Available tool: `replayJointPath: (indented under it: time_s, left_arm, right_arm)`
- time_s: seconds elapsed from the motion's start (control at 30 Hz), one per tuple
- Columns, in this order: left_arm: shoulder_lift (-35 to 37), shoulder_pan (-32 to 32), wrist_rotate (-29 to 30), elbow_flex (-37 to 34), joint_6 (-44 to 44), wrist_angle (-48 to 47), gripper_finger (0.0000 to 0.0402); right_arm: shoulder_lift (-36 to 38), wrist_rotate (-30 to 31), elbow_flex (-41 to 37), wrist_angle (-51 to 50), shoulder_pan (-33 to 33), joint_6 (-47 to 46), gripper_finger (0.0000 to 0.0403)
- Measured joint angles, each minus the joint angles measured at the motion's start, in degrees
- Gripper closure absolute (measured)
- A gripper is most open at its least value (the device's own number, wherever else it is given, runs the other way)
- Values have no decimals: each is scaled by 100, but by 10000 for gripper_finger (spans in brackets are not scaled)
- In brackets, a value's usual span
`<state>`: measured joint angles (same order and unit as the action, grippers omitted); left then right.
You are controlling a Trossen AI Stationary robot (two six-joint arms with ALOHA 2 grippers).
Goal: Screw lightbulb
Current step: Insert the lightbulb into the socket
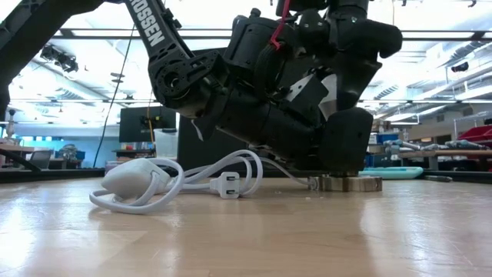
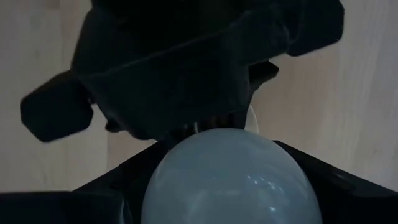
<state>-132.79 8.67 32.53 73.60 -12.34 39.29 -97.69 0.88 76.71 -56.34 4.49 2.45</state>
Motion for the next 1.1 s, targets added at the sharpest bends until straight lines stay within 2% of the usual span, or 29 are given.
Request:
replayJointPath:
  time_s: [0.67,0.93,1.1]
  left_arm:
    - [1,-1,61,-2,-59,-6,196]
    - [0,-4,87,-4,-30,-7,196]
    - [0,-4,89,-5,-11,-6,196]
  right_arm:
    - [-2,-98,-11,-98,-73,-3056,130]
    - [0,-93,-11,-57,-101,-2934,121]
    - [0,-56,-11,22,-111,-2379,105]
